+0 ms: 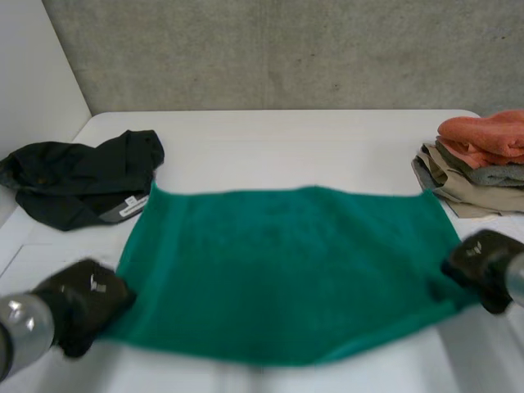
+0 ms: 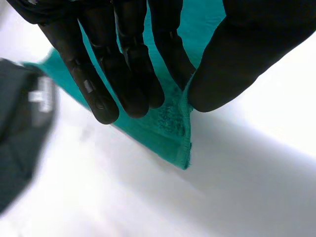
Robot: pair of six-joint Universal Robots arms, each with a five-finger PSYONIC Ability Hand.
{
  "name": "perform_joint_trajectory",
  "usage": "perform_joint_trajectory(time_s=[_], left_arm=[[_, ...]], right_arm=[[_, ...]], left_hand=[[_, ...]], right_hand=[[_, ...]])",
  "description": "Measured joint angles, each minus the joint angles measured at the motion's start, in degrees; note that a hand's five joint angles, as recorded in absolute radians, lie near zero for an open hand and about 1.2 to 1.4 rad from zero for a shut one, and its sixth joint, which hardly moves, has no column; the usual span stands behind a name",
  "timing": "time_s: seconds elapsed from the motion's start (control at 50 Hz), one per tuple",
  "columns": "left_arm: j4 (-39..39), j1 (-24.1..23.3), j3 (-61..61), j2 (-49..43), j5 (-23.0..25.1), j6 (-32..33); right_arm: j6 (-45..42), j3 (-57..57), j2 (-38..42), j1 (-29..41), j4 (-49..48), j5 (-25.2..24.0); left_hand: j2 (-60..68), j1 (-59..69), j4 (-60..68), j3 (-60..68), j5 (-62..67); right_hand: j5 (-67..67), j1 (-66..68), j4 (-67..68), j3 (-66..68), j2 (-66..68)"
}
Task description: Fold the laundry.
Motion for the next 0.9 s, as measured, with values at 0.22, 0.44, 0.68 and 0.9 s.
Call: perform_joint_trajectory(time_s=[0.22,0.44,0.68,0.9], left_arm=[[4.5,0.0,3.1,-2.9,2.7,3.4],[25.6,-4.6,21.1,-23.9,2.0,-7.0],[30.8,-7.8,30.9,-35.4,-2.1,-9.6],[37.3,-10.0,30.4,-35.2,-5.9,-10.0]], right_arm=[[-2.4,4.2,-4.2,-4.4,-6.7,-1.5],[9.7,-0.3,7.0,-2.0,-27.1,-0.5],[10.6,-4.4,16.3,0.7,-43.0,1.2],[10.7,-4.3,18.3,1.8,-47.1,3.7]], left_hand=[[0.0,0.0,0.0,0.0,0.0],[0.0,0.0,0.0,0.0,0.0],[-0.3,-0.1,-0.2,-0.2,-0.1],[-52.0,-50.1,-52.6,-51.9,-50.9]], right_hand=[[0.0,0.0,0.0,0.0,0.0],[0.0,0.0,0.0,0.0,0.0],[-14.6,-13.1,-15.8,-15.6,-15.4],[-54.3,-51.1,-56.3,-56.0,-55.3]])
